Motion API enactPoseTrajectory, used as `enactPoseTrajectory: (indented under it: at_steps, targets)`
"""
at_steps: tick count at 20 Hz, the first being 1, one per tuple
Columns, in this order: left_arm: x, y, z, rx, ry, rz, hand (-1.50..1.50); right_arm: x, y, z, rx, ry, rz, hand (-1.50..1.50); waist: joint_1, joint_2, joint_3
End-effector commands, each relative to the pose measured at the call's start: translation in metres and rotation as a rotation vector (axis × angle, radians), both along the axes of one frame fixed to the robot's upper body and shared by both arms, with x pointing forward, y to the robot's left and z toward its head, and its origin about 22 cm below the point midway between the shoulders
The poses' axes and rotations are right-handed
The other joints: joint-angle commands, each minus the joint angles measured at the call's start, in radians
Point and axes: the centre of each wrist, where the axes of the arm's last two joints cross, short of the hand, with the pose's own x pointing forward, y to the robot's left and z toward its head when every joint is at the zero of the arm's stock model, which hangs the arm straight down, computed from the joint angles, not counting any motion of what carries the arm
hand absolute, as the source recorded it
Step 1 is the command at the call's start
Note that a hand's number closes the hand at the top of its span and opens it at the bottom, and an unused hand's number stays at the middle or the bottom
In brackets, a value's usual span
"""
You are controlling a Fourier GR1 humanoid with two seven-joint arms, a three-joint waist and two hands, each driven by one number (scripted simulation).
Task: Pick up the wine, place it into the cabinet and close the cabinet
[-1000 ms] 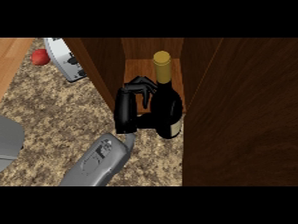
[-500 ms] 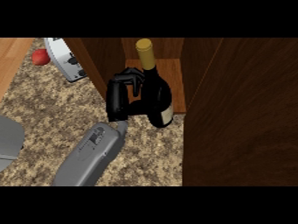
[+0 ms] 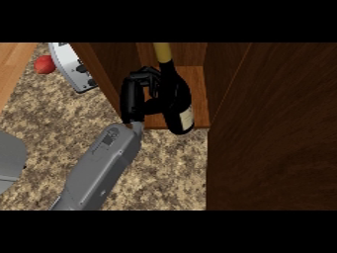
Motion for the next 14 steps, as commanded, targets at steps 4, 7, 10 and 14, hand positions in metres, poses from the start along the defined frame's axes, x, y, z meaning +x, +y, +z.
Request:
enactPoseTrajectory:
  at_steps: [4, 7, 10, 14]
  targets:
    - [0.028, -0.003, 0.012, 0.029, 0.033, 0.023, 1.5, -0.037, -0.001, 0.017, 0.019, -0.037, 0.037, -1.5, -0.01, 0.0, 0.0]
    - [0.028, 0.012, -0.01, 0.026, 0.019, 0.048, 1.5, -0.031, -0.009, 0.01, 0.016, -0.039, 0.04, -1.5, -0.008, 0.001, 0.0]
    - [0.045, -0.007, 0.017, 0.086, -0.042, 0.075, 1.5, -0.02, -0.001, 0.016, 0.026, -0.051, 0.055, -1.5, -0.024, 0.005, 0.0]
    - [0.058, 0.009, 0.017, 0.109, -0.061, 0.105, 1.5, -0.012, -0.006, 0.009, 0.016, -0.037, 0.03, -1.5, -0.014, 0.006, 0.0]
